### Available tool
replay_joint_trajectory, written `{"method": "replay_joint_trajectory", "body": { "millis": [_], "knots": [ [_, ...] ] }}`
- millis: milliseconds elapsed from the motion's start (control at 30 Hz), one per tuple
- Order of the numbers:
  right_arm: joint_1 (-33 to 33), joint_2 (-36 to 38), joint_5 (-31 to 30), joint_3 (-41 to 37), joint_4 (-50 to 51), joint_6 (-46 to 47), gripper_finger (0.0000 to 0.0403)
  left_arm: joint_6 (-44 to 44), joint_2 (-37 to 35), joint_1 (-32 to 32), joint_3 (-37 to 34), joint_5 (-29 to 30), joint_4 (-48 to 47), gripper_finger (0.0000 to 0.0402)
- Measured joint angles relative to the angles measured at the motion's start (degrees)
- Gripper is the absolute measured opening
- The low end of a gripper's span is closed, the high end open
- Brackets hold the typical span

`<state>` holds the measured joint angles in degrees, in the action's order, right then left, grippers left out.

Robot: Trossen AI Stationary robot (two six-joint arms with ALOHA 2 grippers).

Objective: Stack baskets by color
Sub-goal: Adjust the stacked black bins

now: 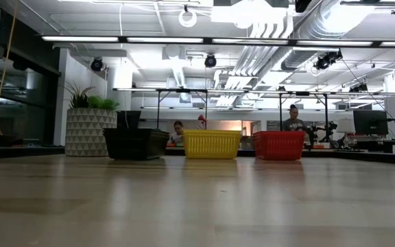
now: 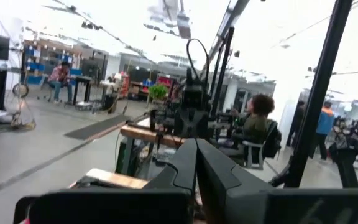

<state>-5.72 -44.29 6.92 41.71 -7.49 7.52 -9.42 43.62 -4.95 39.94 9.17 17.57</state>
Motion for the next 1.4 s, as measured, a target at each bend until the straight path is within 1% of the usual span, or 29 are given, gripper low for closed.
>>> {"method": "replay_joint_trajectory", "body": {
  "millis": [100,233,367,500,600,733,833,900,1000,1167,1300,1400],
  "knots": [
    [0.0,0.0,-0.2,0.0,0.0,0.0,0.0,-0.2,0.3,-1.7,0.0,-1.8,1.2,0.0],
    [0.0,0.0,-0.4,0.0,0.0,0.1,0.0,-0.6,0.9,-3.6,0.0,-2.7,1.8,0.0],
    [0.0,0.0,-0.4,0.0,0.5,0.0,0.0,-0.9,1.6,-4.5,0.0,-2.7,-0.9,0.0],
    [0.0,0.0,-0.4,0.0,1.6,0.0,0.0,-2.8,2.8,-4.5,0.0,-2.3,-11.5,0.0],
    [0.0,0.0,-1.0,0.0,2.4,0.0,0.0,-5.2,4.8,-4.4,0.0,-2.3,-22.7,0.0],
    [0.0,0.0,-3.1,0.0,2.6,0.0,0.0,-7.1,9.5,-4.5,0.0,-2.5,-36.7,0.0],
    [0.0,0.0,-3.5,0.0,2.6,-0.1,0.0,-8.6,14.7,-5.1,0.0,-2.7,-42.2,0.0],
    [0.0,0.0,-3.5,0.0,2.6,-0.1,0.0,-8.9,19.0,-5.8,0.0,-3.9,-42.6,0.0],
    [0.0,0.0,-3.5,0.0,2.7,0.0,0.0,-8.1,25.8,-7.5,0.0,-6.0,-40.4,0.0],
    [0.0,0.0,-3.5,0.0,3.2,0.4,0.0,-8.1,35.9,-10.8,0.0,-6.1,-37.7,0.0],
    [0.0,0.0,-3.5,0.0,4.0,0.5,0.0,-8.0,40.8,-12.9,0.0,-3.7,-35.2,0.0],
    [0.0,0.0,-3.5,0.0,4.0,0.5,0.0,-8.0,42.9,-14.4,0.0,-2.6,-32.1,0.0]
  ]
}}
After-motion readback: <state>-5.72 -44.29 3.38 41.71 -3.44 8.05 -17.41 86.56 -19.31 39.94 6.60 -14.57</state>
